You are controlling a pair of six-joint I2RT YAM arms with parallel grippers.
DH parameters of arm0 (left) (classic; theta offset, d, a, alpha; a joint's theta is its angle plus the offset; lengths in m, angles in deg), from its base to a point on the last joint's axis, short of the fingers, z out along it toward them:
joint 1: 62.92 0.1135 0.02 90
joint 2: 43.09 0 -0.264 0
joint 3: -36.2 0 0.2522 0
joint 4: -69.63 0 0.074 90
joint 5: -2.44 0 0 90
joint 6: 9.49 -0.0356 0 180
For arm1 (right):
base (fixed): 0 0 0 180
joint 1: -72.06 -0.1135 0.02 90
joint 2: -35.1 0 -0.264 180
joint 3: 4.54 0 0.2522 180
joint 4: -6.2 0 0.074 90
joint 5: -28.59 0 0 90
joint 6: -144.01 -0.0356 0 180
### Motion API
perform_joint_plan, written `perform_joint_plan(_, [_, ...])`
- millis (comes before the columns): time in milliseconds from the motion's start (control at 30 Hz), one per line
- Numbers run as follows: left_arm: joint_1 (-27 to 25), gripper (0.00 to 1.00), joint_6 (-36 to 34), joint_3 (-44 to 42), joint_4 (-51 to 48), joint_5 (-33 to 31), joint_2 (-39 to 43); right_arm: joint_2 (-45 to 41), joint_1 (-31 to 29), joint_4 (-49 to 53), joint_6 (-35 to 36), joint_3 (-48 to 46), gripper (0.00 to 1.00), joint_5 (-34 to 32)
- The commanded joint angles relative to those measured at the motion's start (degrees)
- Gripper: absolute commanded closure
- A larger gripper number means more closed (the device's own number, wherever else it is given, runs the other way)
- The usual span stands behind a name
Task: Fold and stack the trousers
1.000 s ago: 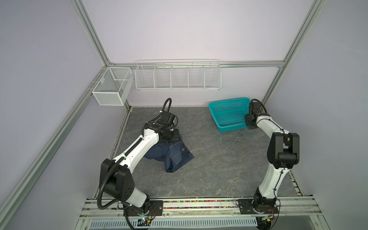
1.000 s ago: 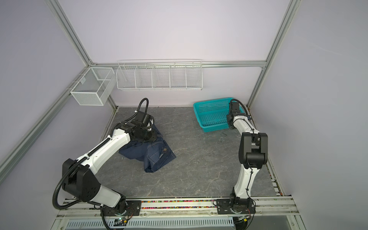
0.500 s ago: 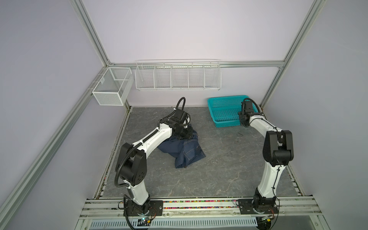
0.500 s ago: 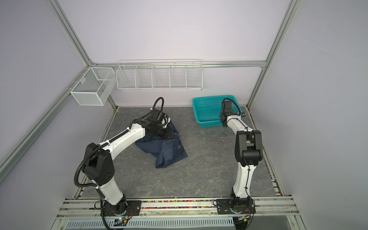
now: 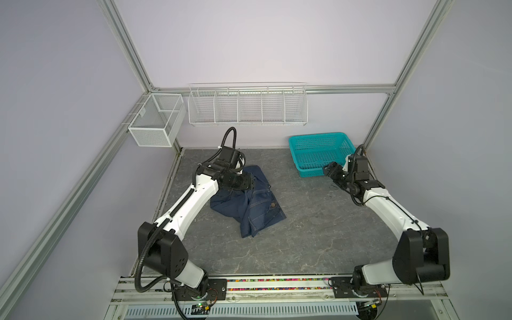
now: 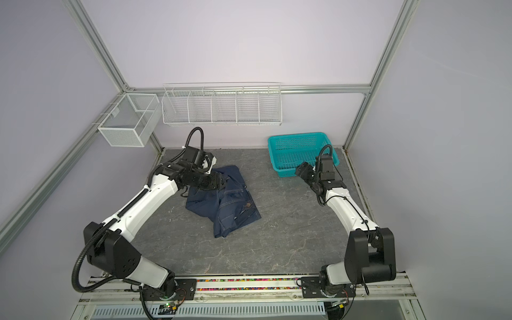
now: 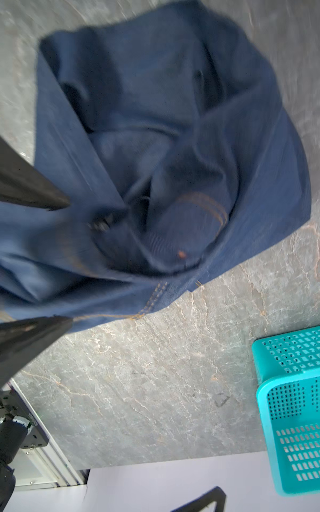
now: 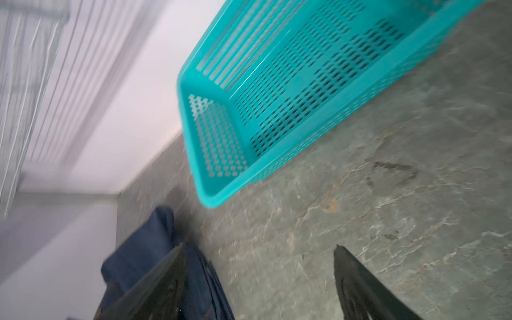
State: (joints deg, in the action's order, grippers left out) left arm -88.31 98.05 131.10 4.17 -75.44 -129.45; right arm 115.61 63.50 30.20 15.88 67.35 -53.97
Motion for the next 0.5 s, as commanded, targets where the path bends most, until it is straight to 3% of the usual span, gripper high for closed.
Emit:
perform_joint_plan(0, [1.18, 0.37, -0.43, -3.52, -5.86, -4.52, 2.89, -1.36, -6.17, 4.34, 16.80, -2.51, 0.15, 6.91])
perform_joint_plan(233, [4.30, 0.32, -1.40, -12.93, -5.39, -7.13, 8.87, 3.79, -20.39, 3.13, 22.57, -4.95, 0.14, 2.30])
perform_joint_plan(467, [7.19, 0.30, -0.93, -19.06, 1.43, -4.38, 5.26, 12.93, -26.27, -3.54, 20.26, -4.85, 0.17, 3.80])
